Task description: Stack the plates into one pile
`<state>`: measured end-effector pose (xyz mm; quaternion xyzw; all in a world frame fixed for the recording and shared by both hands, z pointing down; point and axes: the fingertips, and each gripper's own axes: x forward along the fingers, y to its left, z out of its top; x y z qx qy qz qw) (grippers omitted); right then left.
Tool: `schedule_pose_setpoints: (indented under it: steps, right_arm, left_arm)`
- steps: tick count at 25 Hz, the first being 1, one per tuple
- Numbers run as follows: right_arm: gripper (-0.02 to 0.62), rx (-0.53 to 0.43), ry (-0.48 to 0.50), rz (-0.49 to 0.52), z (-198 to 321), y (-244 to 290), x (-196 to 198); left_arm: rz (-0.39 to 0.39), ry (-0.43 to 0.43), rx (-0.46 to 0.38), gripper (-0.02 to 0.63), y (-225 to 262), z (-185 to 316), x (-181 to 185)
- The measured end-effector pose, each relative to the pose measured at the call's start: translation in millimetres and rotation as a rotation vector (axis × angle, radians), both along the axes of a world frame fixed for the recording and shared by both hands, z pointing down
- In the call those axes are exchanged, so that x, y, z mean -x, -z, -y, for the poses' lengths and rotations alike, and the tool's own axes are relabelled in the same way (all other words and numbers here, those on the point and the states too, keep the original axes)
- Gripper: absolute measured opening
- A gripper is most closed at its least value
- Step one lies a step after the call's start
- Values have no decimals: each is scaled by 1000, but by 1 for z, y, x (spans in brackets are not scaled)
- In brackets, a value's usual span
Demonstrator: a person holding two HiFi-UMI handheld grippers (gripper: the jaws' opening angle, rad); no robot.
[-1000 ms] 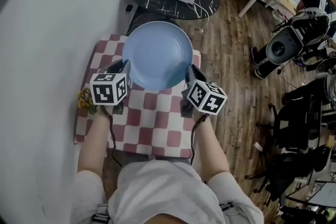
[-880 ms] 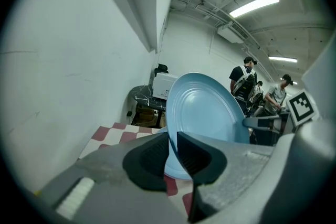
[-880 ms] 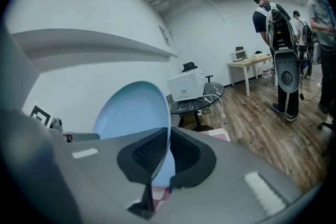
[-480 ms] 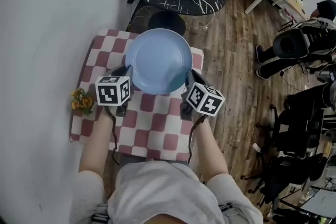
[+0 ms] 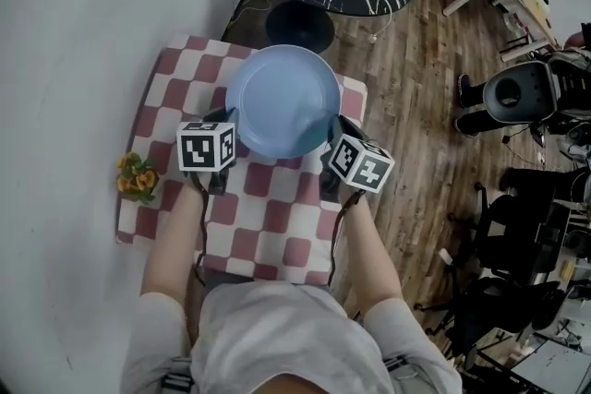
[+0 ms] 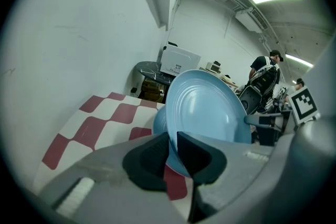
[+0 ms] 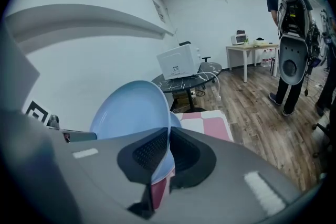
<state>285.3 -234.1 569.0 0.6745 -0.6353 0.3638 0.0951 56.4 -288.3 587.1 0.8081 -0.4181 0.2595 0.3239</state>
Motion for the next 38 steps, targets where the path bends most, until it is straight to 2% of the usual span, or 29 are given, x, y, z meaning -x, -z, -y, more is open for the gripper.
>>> schedule_pose_setpoints:
  steps: [8, 17, 24, 31, 38]
  right_arm:
    - [14, 80, 8, -1, 16, -34, -6]
    - [15, 111, 23, -10, 30, -49, -6]
    - [23, 143, 41, -46, 34, -62, -5]
    - [31, 179, 43, -86, 31, -71, -7]
    - [35, 179, 60, -117, 32, -73, -7]
  left_arm:
    - [24, -3, 69, 63, -33, 12, -5]
    - [50, -9, 85, 69, -49, 22, -6]
    - [81, -28, 70, 80, -56, 24, -7]
    - [77, -43, 52, 87, -56, 23, -8]
    - [63, -53, 25, 131, -56, 22, -12]
